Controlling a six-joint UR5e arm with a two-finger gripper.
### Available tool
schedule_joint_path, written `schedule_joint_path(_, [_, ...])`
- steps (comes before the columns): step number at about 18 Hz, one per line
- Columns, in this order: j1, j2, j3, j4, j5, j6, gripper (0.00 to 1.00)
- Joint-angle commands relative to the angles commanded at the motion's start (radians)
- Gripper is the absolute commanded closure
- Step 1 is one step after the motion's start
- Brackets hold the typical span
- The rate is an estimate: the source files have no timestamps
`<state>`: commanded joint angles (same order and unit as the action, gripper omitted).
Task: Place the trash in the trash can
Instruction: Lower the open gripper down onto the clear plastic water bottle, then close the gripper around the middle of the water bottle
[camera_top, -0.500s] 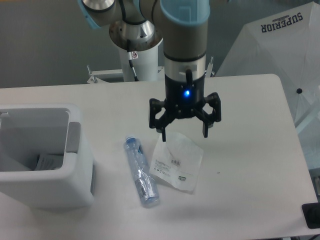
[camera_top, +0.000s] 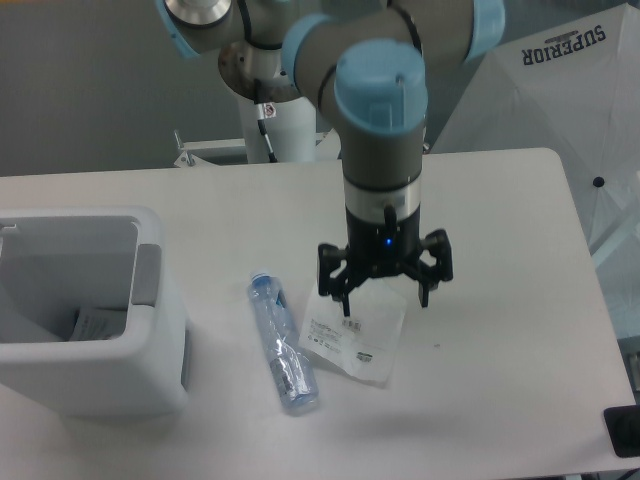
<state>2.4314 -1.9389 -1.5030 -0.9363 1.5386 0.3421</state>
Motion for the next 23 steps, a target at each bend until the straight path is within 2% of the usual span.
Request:
schedule_joint_path(2, [-0.009,-0.020,-0.029,0.040,0.008,-0.037,0.00])
schedule_joint_path(8, [-0.078,-0.155,-0.014,0.047,0.009,-0.093,0.00])
schedule_joint_path(15, [-0.115,-0.202,-0.023,0.047,0.002,-0.163,0.00])
schedule_joint_path(23, [-0.137,-0.241,-0.020,0.048,0.002,-0.181,0.00])
